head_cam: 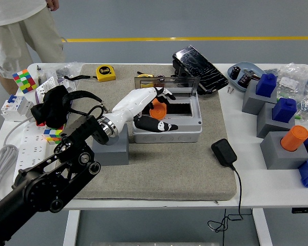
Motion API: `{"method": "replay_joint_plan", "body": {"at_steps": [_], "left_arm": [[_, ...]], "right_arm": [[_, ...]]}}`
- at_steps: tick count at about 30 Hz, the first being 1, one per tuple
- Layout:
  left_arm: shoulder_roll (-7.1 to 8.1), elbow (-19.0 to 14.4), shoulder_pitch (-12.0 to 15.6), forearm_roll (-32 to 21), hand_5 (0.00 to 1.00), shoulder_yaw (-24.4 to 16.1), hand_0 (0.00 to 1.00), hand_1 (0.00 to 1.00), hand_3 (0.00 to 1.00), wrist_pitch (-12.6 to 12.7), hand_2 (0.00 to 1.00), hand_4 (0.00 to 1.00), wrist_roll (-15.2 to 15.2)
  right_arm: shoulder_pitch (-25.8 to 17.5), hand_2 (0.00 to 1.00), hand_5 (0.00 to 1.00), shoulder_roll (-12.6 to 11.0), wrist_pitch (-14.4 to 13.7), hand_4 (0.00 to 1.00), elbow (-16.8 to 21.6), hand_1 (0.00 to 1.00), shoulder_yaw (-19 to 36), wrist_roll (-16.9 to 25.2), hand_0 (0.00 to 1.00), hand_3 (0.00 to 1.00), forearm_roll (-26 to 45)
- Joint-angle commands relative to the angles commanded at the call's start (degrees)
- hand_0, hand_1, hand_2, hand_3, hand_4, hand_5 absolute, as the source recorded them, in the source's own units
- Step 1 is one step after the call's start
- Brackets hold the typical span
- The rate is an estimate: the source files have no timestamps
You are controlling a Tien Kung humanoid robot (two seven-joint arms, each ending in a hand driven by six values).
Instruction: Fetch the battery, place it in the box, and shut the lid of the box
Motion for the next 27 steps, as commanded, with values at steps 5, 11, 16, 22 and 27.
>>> {"method": "replay_joint_plan", "body": {"at_steps": [5, 11, 16, 22, 27], "left_arm": [[0.79, -1.6, 2.7, 1.0, 0.494, -4.0, 0.576, 0.735, 0.74, 0.0, 0.696, 0.998, 0.3], [1.01, -1.6, 4.5, 0.5, 0.511, -4.3, 0.556, 0.728, 0.737, 0.1, 0.687, 0.998, -0.3], [0.81, -1.9, 5.1, 0.4, 0.511, -4.7, 0.556, 0.728, 0.737, 0.2, 0.687, 0.998, -0.4], [0.94, -2.1, 5.1, -0.2, 0.515, -5.2, 0.551, 0.722, 0.735, 0.4, 0.687, 0.998, -0.9], [0.24, -2.0, 3.5, -1.1, 0.526, -5.5, 0.548, 0.719, 0.735, 1.9, 0.686, 0.998, -2.7]], "right_arm": [[0.0, 0.668, 0.564, 0.0, 0.0, 0.988, 0.0, 0.647, -0.1, 0.1, 0.634, 0.598, 0.1], [-0.1, 0.668, 0.563, 0.0, 0.1, 0.988, 0.0, 0.647, 0.0, 0.0, 0.634, 0.598, -0.1], [0.0, 0.668, 0.563, 0.0, 0.0, 0.988, 0.0, 0.647, -0.3, 0.2, 0.634, 0.598, 0.2], [-0.1, 0.668, 0.562, 0.0, 0.0, 0.988, 0.0, 0.647, 0.0, 0.1, 0.635, 0.598, 0.0], [-0.1, 0.668, 0.562, -0.1, 0.0, 0.988, 0.0, 0.647, 0.0, 0.1, 0.635, 0.597, 0.0]]}}
